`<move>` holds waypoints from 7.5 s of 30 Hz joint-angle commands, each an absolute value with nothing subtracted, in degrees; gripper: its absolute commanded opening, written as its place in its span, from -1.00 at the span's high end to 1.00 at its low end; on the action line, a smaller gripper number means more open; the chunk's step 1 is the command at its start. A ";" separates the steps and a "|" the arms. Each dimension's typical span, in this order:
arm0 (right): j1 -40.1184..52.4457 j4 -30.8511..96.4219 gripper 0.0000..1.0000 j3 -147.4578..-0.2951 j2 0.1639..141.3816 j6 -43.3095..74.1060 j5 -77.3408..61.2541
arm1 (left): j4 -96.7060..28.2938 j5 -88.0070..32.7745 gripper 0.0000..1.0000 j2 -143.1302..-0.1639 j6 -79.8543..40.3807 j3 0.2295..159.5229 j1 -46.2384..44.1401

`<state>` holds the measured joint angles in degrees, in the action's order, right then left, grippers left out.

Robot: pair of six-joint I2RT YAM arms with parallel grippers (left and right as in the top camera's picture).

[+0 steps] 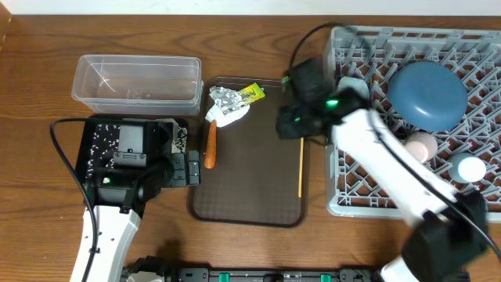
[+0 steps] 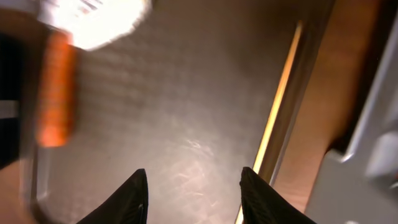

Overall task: Sort waste into correct bins and load items into the dishwasher rack
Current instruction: 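Grasp the remaining chopstick on the brown tray with the right gripper, then place the second chopstick into the rack with the right gripper, then grasp the carrot on the brown tray with the left gripper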

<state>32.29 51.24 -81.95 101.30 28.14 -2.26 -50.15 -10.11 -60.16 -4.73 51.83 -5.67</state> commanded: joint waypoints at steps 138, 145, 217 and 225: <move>-0.08 53.23 -0.98 -89.17 69.04 2.31 -13.56 | -50.33 -1.10 -0.96 -59.81 -3.07 52.95 -5.32; -0.08 53.23 -0.99 -89.17 69.04 2.31 -13.56 | -47.29 -4.71 -0.96 -59.81 -3.09 52.93 -5.32; -0.08 53.63 -0.98 -89.17 69.06 2.31 -13.56 | -40.21 1.15 0.54 -83.94 -21.23 54.48 -0.23; -0.08 53.63 -0.99 -89.17 69.06 2.31 -13.56 | -35.75 0.89 0.54 -89.69 -33.98 54.50 3.18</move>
